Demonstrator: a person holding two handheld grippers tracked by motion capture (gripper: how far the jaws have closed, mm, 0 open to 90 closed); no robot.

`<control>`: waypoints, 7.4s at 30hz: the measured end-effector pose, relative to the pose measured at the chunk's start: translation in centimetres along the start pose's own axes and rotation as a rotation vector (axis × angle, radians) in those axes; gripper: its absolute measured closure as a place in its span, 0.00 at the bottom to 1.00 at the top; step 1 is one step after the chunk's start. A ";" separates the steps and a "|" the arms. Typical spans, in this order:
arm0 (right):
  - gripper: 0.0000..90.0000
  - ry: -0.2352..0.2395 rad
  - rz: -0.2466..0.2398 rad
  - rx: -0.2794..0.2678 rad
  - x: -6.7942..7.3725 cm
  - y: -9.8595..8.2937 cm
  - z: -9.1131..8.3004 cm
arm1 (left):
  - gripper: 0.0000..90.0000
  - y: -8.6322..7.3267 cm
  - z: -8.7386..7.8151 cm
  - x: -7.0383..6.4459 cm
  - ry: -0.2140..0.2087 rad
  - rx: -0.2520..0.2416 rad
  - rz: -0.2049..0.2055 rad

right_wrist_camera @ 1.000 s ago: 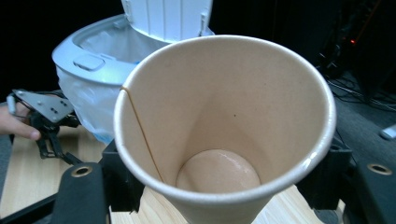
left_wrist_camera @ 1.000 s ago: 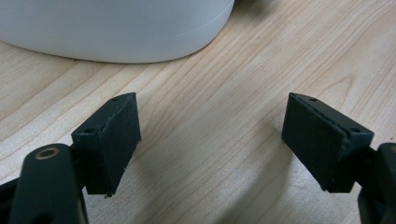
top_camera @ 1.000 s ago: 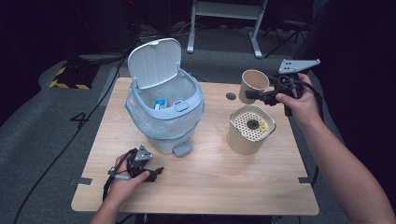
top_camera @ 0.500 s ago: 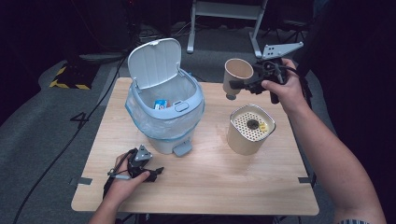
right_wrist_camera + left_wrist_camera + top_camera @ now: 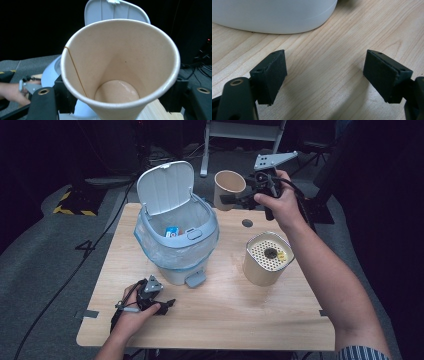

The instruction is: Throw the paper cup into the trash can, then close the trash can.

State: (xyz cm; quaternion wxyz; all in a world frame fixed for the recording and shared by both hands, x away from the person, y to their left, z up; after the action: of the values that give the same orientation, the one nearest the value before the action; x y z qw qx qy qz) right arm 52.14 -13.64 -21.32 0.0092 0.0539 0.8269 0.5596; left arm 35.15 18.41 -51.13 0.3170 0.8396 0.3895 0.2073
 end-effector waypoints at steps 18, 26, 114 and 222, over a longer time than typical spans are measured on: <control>0.32 0.071 0.014 0.023 -0.1 1.8 7.2 | 0.21 0.0 0.0 0.0 0.000 0.000 0.000; 0.32 0.103 0.017 0.072 0.3 1.8 10.0 | 0.21 0.0 0.0 0.0 -0.001 0.000 0.000; 0.24 -0.244 0.114 0.132 6.3 -7.7 -8.5 | 0.21 -0.8 -0.6 1.4 0.012 0.001 -0.012; 0.16 -0.462 0.366 0.298 12.2 -36.1 -8.3 | 0.44 7.2 -13.1 6.1 -0.013 -0.322 -0.108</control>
State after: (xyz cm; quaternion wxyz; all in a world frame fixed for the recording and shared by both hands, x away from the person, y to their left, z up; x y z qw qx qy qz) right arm 36.57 -33.42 -51.14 0.0879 0.3278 0.8525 0.3976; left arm 34.91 24.50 -36.20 0.4609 0.7569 0.3937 0.2442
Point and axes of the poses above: each handheld gripper's, and its own axes: z roughly forward along the jaws, y roughly out of its top, x roughly to its left, the point moved 1 cm from there along z, roughly forward along the jaws, and after that the axes turned 10 degrees about y, right-handed, at the moved point
